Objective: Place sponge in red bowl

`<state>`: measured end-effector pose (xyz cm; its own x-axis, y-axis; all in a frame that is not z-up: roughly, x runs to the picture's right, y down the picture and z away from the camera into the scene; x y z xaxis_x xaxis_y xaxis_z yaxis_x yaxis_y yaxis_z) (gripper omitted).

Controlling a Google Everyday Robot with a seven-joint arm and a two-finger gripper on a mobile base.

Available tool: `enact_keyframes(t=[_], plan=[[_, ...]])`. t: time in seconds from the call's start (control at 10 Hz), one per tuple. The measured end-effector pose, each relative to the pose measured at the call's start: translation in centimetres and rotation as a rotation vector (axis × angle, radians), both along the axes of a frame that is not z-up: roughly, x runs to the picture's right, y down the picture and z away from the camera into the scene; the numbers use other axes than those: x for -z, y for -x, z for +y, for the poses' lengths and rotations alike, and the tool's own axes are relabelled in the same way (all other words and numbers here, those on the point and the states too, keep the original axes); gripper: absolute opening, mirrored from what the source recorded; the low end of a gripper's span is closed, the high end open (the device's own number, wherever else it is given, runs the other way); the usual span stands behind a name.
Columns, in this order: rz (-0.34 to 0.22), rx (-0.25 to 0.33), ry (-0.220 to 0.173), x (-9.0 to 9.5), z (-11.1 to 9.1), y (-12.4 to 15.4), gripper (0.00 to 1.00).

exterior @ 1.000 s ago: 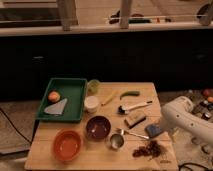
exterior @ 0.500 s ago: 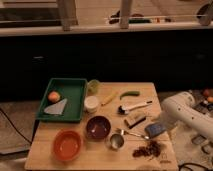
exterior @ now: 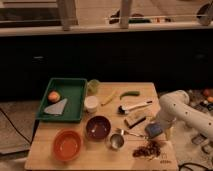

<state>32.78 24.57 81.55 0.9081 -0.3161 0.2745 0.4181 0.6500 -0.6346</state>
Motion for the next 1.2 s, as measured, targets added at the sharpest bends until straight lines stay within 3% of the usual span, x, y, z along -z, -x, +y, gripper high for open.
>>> enact_keyframes(t=[0.2, 0.3, 0.5, 0.8, 1.0, 1.2], plan=[[0.027, -0.033, 0.011, -0.26, 0.72, -0.19, 0.71], [0.042, -0.050, 0.020, -0.57, 1.22, -0.12, 0.57], [0.061, -0.070, 0.021, -0.61, 1.25, 0.01, 0.39], [0.065, -0.058, 0.022, -0.39, 0.95, 0.03, 0.08], [0.063, -0.046, 0.022, -0.15, 0.83, -0.14, 0.00], [0.056, -0.039, 0.014, 0.26, 0.48, -0.30, 0.00]])
